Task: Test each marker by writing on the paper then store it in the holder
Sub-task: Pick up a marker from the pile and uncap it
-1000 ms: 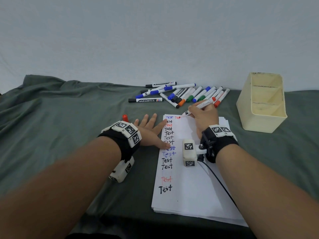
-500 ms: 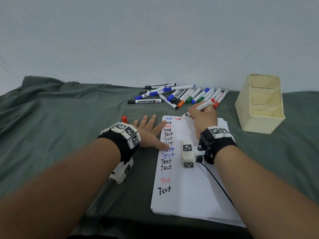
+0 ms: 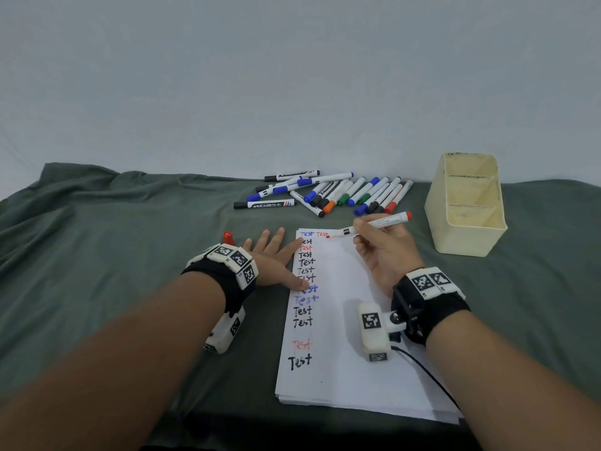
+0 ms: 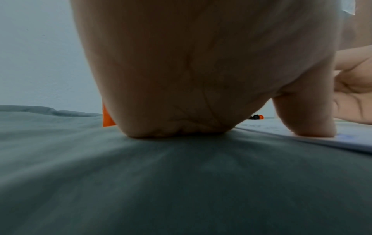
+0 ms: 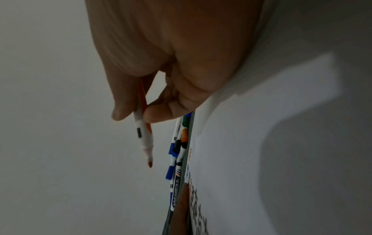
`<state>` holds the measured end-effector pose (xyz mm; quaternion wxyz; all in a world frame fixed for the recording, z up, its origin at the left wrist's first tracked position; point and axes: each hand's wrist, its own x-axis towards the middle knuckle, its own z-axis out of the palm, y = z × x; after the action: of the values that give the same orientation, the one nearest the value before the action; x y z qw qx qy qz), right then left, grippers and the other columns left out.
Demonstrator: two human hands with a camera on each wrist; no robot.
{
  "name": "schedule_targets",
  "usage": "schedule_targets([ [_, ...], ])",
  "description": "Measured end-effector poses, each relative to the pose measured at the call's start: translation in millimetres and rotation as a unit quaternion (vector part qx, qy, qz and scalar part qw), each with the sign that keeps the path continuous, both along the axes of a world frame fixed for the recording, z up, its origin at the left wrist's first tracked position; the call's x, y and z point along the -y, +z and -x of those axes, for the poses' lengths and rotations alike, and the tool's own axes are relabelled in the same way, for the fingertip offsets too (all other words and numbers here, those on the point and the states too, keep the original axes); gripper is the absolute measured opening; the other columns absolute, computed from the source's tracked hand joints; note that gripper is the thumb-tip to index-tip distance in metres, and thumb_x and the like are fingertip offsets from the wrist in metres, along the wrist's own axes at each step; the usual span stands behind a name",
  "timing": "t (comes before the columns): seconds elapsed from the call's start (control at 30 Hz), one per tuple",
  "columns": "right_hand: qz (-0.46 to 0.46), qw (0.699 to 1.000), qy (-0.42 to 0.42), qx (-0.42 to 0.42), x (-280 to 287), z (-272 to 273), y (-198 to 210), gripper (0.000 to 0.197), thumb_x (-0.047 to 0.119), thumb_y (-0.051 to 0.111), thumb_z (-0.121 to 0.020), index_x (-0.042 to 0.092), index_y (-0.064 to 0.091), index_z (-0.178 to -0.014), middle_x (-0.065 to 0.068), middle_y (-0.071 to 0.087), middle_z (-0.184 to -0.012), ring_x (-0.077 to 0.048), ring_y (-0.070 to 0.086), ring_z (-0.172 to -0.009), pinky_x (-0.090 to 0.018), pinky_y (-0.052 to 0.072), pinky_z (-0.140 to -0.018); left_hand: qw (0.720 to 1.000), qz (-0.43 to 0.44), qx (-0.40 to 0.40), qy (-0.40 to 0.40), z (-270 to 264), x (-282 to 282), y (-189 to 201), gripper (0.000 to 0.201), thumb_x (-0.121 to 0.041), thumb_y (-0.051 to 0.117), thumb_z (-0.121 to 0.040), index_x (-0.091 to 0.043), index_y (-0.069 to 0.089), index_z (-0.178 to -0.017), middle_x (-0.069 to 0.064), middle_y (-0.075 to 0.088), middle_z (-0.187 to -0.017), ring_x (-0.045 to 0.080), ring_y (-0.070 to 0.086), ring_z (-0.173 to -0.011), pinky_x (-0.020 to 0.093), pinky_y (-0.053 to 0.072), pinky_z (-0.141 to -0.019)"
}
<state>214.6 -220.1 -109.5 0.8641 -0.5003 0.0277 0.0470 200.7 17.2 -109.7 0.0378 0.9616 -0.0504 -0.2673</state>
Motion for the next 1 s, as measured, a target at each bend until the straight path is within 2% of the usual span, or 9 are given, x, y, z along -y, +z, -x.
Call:
schedule_targets([
  [0.1, -0.03, 0.999, 0.016, -0.008, 7.2, 9.8, -3.4, 0.012, 0.008, 0.081, -0.071, 0.016, 0.074, -0.076, -0.005, 0.069, -0.072, -0.011, 0.058, -0.054, -0.017, 0.053, -0.053, 1.0, 0.001, 0.005, -0.002, 1.2, 1.0, 1.2, 0.113, -0.087, 0.052, -0.069, -0.048, -0.017, -0.149, -0.005, -0.029, -0.16, 0.026, -0.025, -0.147, 0.055, -0.01, -0.117],
  [0.27, 0.037, 0.999, 0.031, 0.009, 9.3, 11.3, -5.8, 0.016, 0.001, 0.073, -0.087, 0.015, 0.076, -0.078, -0.009, 0.065, -0.067, -0.018, 0.056, -0.054, -0.023, 0.05, -0.049, 0.998, 0.011, 0.055, -0.012, 6.3, 2.1, 7.1, 0.109, -0.083, 0.055, -0.071, -0.043, -0.004, -0.154, -0.002, -0.012, -0.164, 0.027, -0.008, -0.151, 0.057, 0.002, -0.12],
  [0.37, 0.01, 0.999, 0.035, 0.008, 9.1, 11.5, -5.7, 0.009, 0.004, 0.066, -0.093, 0.003, 0.074, -0.091, -0.013, 0.064, -0.067, -0.024, 0.062, -0.058, -0.026, 0.053, -0.051, 0.987, 0.044, 0.153, -0.021, 10.3, 0.2, 15.8, 0.094, -0.08, 0.053, -0.077, -0.039, 0.018, -0.154, -0.001, 0.01, -0.164, 0.026, 0.012, -0.15, 0.054, 0.016, -0.12],
  [0.47, -0.013, 0.999, 0.041, 0.014, 9.7, 11.9, -5.4, 0.014, 0.004, 0.061, -0.095, 0.002, 0.075, -0.093, -0.016, 0.065, -0.071, -0.026, 0.066, -0.059, -0.026, 0.056, -0.054, 0.951, 0.031, 0.305, -0.026, 14.6, -12.2, 26.9, 0.062, -0.068, 0.055, -0.083, -0.043, 0.044, -0.14, -0.003, 0.032, -0.156, 0.024, 0.027, -0.143, 0.045, 0.019, -0.118],
  [0.53, -0.005, 0.999, 0.044, 0.016, 8.9, 12.4, -4.3, 0.012, 0.002, 0.062, -0.094, 0.004, 0.074, -0.093, -0.017, 0.067, -0.072, -0.026, 0.067, -0.06, -0.026, 0.056, -0.054, 0.934, 0.001, 0.356, 0.011, 16.1, -28.6, 30.7, 0.048, -0.059, 0.061, -0.084, -0.044, 0.056, -0.129, -0.003, 0.043, -0.147, 0.025, 0.035, -0.136, 0.041, 0.023, -0.114],
  [0.63, 0.013, 0.999, 0.042, 0.018, 8.3, 13.3, -3.8, 0.01, -0.001, 0.067, -0.091, 0.009, 0.069, -0.092, -0.02, 0.07, -0.078, -0.026, 0.066, -0.061, -0.026, 0.055, -0.054, 0.935, -0.041, 0.338, 0.095, 18.4, -57.3, 31.0, 0.04, -0.044, 0.065, -0.086, -0.04, 0.062, -0.126, 0.003, 0.051, -0.133, 0.027, 0.044, -0.125, 0.037, 0.034, -0.107],
  [0.77, 0.027, 0.998, 0.045, 0.023, 8.5, 14.1, -5.7, 0.009, -0.001, 0.071, -0.088, 0.006, 0.068, -0.093, -0.026, 0.073, -0.086, -0.026, 0.066, -0.062, -0.027, 0.056, -0.055, 0.958, -0.008, 0.257, 0.13, 16.6, -78.1, 31.1, 0.029, -0.023, 0.061, -0.095, -0.025, 0.068, -0.123, 0.005, 0.066, -0.125, 0.025, 0.057, -0.117, 0.029, 0.043, -0.1],
  [0.87, 0.028, 0.998, 0.04, 0.025, 8.3, 13.3, -8.1, 0.009, 0.0, 0.072, -0.087, 0.005, 0.068, -0.093, -0.028, 0.073, -0.088, -0.027, 0.066, -0.062, -0.027, 0.055, -0.056, 0.95, 0.028, 0.279, 0.137, 14.0, -71.3, 36.3, 0.024, -0.032, 0.062, -0.095, -0.022, 0.073, -0.114, 0.003, 0.071, -0.116, 0.023, 0.061, -0.111, 0.028, 0.044, -0.094],
  [1.0, 0.032, 0.998, 0.042, 0.028, 7.9, 13.5, -8.6, 0.009, 0.001, 0.073, -0.087, 0.004, 0.068, -0.093, -0.029, 0.072, -0.09, -0.028, 0.067, -0.063, -0.027, 0.055, -0.056, 0.945, 0.087, 0.298, 0.102, 11.4, -38.0, 37.5, 0.022, -0.037, 0.057, -0.097, -0.022, 0.07, -0.107, -0.003, 0.07, -0.094, 0.017, 0.063, -0.089, 0.028, 0.042, -0.074],
])
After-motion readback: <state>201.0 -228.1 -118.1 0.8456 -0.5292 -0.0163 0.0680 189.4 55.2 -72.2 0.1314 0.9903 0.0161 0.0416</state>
